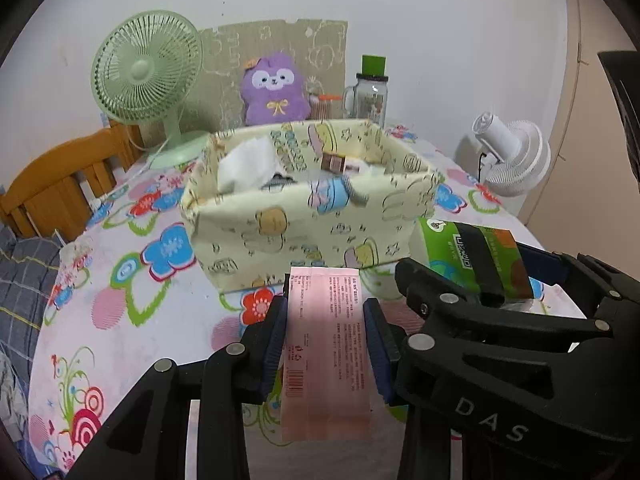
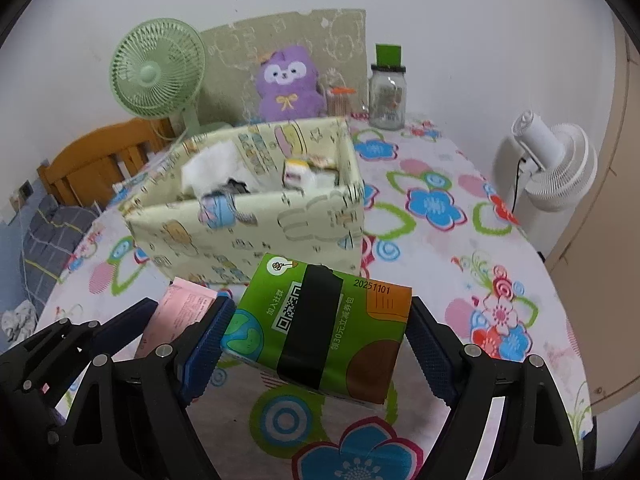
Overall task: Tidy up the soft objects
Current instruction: 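Lift and carry the green tissue pack and pink packet over the yellow box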
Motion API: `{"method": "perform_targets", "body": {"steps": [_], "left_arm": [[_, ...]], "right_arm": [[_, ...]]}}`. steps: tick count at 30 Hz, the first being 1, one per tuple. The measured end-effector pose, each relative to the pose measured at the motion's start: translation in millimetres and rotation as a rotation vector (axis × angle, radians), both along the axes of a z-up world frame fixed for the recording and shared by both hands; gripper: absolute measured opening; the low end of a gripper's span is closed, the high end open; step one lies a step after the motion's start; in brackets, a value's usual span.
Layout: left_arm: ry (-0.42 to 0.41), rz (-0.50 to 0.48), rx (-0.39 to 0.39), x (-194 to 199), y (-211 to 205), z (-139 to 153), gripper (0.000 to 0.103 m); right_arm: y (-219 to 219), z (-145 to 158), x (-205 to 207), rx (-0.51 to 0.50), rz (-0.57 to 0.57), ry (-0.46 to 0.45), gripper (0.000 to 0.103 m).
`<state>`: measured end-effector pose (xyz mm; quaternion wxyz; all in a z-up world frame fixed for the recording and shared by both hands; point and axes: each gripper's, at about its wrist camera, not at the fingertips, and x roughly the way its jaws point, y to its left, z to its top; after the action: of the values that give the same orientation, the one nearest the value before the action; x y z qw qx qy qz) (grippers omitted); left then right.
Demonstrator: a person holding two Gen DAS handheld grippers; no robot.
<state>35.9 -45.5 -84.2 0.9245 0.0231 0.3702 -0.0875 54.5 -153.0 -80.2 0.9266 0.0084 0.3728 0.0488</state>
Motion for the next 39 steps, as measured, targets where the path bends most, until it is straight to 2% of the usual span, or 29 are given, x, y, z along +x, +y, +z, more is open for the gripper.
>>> {"method": "perform_targets", "body": {"steps": [18, 39], "left_arm": [[-0.051, -0.020, 0.017, 7, -5, 38, 0.039], [-0.096, -0.008, 0.022, 43, -2, 77, 0.039]], "right_arm": [[-2, 38, 2, 0.005, 0.007, -0.063, 0.087], [2, 79, 42, 0.014, 0.023, -0.122, 0.087]]}}
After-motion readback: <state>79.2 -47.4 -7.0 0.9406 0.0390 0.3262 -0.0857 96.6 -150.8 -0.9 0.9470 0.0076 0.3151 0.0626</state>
